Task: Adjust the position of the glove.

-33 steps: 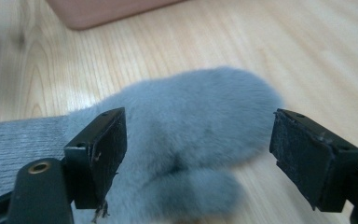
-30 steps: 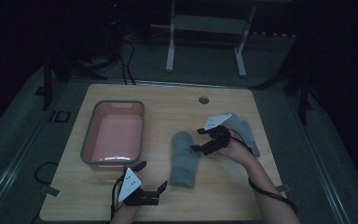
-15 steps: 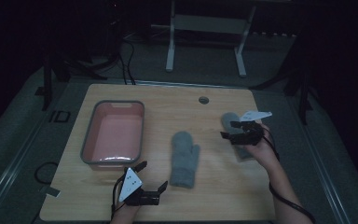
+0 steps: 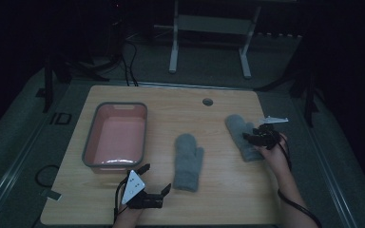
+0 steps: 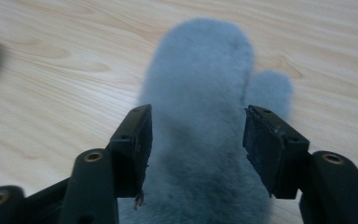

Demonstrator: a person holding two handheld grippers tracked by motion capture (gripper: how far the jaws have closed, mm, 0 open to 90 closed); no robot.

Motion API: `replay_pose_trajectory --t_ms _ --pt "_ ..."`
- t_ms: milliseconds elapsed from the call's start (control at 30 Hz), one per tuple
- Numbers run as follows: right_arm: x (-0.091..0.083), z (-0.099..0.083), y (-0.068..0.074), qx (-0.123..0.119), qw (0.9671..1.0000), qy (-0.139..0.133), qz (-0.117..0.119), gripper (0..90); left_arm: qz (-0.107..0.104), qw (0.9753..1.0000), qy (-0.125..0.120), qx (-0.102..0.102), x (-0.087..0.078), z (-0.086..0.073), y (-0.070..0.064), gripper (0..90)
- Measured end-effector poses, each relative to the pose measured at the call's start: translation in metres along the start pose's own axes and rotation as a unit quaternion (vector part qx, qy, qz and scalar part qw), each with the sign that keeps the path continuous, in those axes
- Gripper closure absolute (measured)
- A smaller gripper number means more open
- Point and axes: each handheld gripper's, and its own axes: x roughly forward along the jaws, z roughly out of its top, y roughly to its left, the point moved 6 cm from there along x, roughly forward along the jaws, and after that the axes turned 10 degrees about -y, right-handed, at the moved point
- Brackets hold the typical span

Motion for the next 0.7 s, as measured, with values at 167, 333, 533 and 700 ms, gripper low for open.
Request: replay_pose_trajectory --t_ms 167,333,533,700 --pt "0.017 -0.020 0.001 -0.018 0.9996 0.023 -0.004 43.7 -0.001 1.0000 -0.002 0.000 0.000 0.000 -0.001 0.1" --pt "0.017 -0.022 0.006 -0.002 0.9998 0.012 -0.015 73.2 -0.002 1.0000 -0.001 0.001 0.001 0.000 -0.001 0.1" --pt "0.002 -0.013 0.015 0.039 0.9982 -0.009 -0.046 80.2 0.001 1.0000 -0.002 0.004 -0.001 0.002 0.000 0.1" --pt "-0.028 -0.009 0.027 0.049 0.9965 -0.039 -0.056 80.0 0.002 1.0000 -0.002 0.004 -0.001 0.002 0.001 0.1"
